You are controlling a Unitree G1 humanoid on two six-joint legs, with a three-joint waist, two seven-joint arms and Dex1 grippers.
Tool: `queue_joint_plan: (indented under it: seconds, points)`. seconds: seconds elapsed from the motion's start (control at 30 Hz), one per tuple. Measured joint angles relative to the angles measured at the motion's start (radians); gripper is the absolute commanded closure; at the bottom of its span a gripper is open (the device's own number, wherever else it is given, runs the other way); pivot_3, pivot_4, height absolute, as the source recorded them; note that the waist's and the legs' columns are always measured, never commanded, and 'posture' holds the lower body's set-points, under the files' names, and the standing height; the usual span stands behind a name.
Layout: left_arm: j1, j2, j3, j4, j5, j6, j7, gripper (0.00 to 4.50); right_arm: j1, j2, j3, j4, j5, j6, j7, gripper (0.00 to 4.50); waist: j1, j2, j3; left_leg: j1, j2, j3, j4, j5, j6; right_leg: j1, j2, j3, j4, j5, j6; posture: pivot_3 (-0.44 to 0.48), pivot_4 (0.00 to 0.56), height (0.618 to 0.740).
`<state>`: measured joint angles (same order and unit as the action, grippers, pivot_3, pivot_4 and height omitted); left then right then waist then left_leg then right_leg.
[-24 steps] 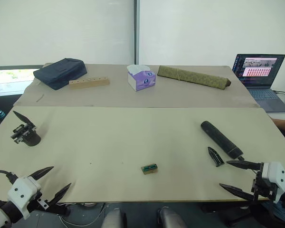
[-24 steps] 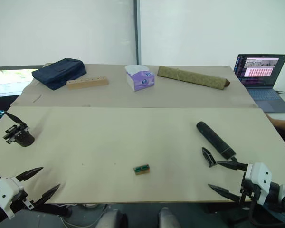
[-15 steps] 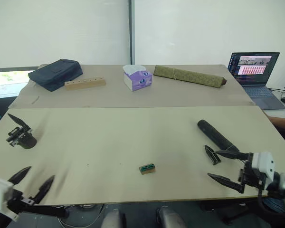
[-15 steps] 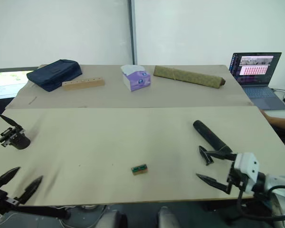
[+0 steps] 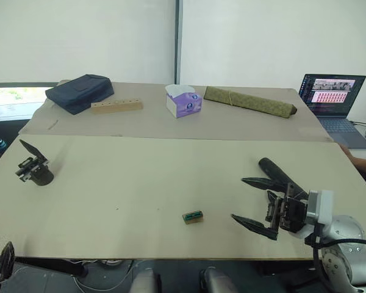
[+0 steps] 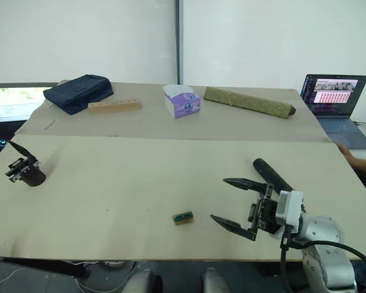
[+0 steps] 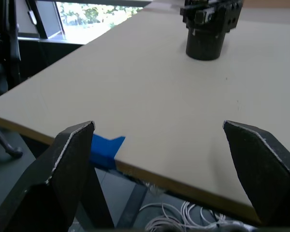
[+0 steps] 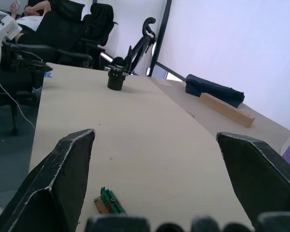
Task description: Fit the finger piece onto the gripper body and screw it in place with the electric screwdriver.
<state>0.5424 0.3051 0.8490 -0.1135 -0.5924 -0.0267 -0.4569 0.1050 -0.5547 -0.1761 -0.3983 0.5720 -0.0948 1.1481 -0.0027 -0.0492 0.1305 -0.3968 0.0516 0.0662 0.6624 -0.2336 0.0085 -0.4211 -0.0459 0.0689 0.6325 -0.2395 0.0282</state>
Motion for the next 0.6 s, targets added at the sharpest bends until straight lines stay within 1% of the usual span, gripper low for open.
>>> queue_joint_plan:
  seconds: [0.13,0.23,0.27,0.4,0.6]
  points:
    - [-0.097,0.103,-0.045,-0.003,0.058,0.111,0.099,0.0,-0.018,-0.012,0.0,0.028,0.0,-0.003,0.004,0.07,-0.005,-0.001,-0.001,0.0,0.0,0.0,0.0,0.0,0.0,0.0,0.001,0.0,0.001,0.002,-0.004,0.0,0.15,0.74]
    - [-0.177,0.148,-0.091,0.014,0.104,0.168,0.143,0.0,-0.034,-0.019,0.002,0.053,0.0,-0.003,0.007,0.07,-0.009,-0.001,-0.001,0.0,0.0,0.001,0.0,0.0,0.0,0.0,0.001,0.0,0.001,0.004,-0.001,0.0,0.15,0.74]
    - [-0.209,0.166,-0.115,0.034,0.126,0.182,0.154,0.0,-0.046,-0.019,0.002,0.065,0.0,-0.004,0.007,0.07,-0.01,-0.001,-0.001,0.0,0.0,0.001,0.0,0.0,0.0,0.0,0.001,0.0,0.001,0.006,0.001,0.0,0.15,0.74]
    - [-0.342,0.217,-0.198,0.134,0.21,0.203,0.182,0.0,-0.052,-0.014,0.006,0.118,-0.008,-0.028,0.021,0.07,-0.009,-0.001,-0.001,0.001,0.0,0.001,0.0,0.0,0.0,0.0,0.001,0.0,0.002,0.006,0.002,0.0,0.15,0.74]
    - [-0.494,0.244,-0.263,0.323,0.288,0.184,0.2,0.0,-0.045,-0.005,0.007,0.155,-0.023,-0.08,0.029,0.07,-0.011,-0.001,-0.001,0.001,0.0,0.001,0.0,0.0,0.0,0.0,0.001,0.0,0.004,0.006,0.002,0.0,0.15,0.74]
